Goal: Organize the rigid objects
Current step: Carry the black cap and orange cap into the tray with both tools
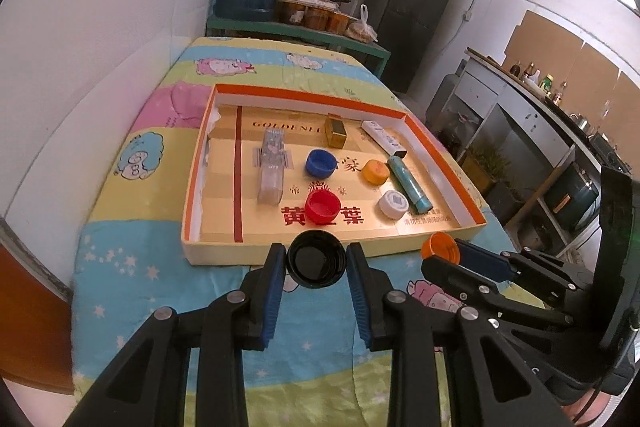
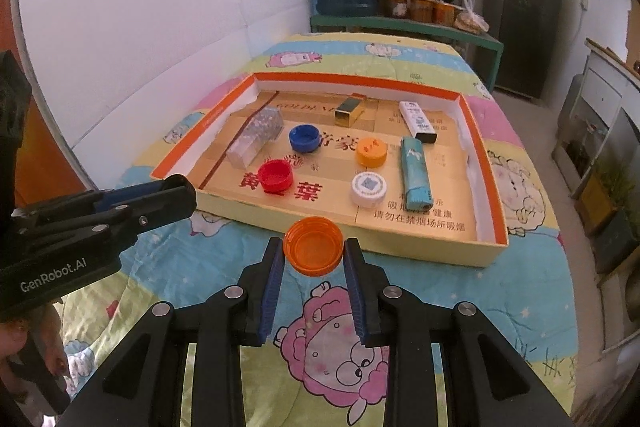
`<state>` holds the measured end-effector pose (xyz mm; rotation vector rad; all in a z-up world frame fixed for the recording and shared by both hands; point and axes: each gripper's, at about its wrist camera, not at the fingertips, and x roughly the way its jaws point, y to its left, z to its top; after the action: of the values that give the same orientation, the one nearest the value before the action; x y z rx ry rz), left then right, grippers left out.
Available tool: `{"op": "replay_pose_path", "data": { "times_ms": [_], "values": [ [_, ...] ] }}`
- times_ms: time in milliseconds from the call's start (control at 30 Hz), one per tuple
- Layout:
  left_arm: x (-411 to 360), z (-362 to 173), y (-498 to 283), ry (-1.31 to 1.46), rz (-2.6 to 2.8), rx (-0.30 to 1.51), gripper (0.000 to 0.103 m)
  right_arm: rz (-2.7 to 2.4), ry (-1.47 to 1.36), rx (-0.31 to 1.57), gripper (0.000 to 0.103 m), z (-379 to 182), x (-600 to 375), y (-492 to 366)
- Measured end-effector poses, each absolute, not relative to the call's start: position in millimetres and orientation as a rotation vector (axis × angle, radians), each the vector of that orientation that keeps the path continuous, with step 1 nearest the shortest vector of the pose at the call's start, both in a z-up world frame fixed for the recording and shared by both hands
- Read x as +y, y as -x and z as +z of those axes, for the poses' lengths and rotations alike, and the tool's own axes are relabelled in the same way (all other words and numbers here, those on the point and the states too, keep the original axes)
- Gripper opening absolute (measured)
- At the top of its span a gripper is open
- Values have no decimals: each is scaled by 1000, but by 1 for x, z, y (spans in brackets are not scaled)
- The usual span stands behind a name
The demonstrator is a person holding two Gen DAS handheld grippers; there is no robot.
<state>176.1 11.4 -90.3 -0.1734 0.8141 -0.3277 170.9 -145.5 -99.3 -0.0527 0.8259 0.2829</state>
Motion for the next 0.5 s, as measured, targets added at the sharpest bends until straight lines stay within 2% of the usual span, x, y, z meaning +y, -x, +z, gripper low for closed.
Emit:
{"op": "replay_pose_path", "data": {
  "times_ms": [500],
  "values": [
    [9,-67,-185,154,-325,776,32,301,81,779,31,-75,-142,-179]
  ]
}}
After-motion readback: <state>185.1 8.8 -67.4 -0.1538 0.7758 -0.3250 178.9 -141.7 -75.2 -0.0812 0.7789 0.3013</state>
